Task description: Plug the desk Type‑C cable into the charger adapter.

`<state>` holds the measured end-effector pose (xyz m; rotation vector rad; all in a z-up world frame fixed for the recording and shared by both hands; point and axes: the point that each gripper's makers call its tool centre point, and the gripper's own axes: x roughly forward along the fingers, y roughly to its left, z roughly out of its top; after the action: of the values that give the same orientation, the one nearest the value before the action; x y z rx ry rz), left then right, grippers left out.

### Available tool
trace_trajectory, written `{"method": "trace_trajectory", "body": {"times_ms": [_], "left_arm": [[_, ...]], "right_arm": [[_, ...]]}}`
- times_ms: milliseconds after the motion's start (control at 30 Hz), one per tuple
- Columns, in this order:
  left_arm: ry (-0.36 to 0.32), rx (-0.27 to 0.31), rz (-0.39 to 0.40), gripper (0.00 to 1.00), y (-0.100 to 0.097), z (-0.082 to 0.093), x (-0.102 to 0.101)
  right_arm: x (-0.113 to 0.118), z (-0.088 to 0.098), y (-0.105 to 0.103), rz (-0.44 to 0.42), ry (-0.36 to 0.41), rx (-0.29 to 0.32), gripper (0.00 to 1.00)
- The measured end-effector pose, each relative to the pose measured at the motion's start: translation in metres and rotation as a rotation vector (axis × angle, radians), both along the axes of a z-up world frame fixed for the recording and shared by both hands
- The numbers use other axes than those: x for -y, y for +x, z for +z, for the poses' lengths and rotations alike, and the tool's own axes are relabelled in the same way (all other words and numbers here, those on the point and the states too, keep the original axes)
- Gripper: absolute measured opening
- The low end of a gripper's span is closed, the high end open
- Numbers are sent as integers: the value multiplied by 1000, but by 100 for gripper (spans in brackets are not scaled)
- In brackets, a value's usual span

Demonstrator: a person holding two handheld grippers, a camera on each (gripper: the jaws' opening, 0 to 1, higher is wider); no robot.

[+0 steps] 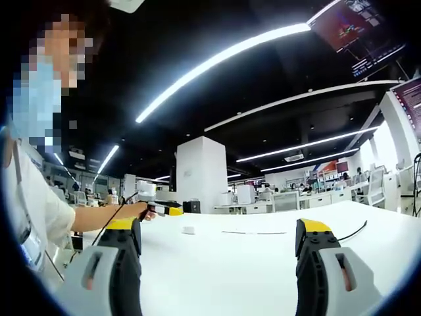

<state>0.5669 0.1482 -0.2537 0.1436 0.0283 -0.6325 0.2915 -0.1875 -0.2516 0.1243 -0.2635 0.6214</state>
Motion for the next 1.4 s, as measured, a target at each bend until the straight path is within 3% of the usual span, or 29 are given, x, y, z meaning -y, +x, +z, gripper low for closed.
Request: {"method": "trace_trajectory", "body": {"times_ms": [267,467,700,1100,1400], "left_arm": [[30,-50,44,99,37,-26,-8],[45,-84,64,91,53,-42,-16],[109,-113,70,90,70,-62,-25],[119,-200,103,81,79,-91,-38],[118,-218,112,67,81,-98,-43]], "right_arm": [[2,0,-1,-7,-5,4,100],[5,0,1,-14,-6,4,100],[6,-2,3,-17,-7,0,100],[6,-4,4,-26,-18,-1,100],[8,-2,4,-31,-15,2,100]]}}
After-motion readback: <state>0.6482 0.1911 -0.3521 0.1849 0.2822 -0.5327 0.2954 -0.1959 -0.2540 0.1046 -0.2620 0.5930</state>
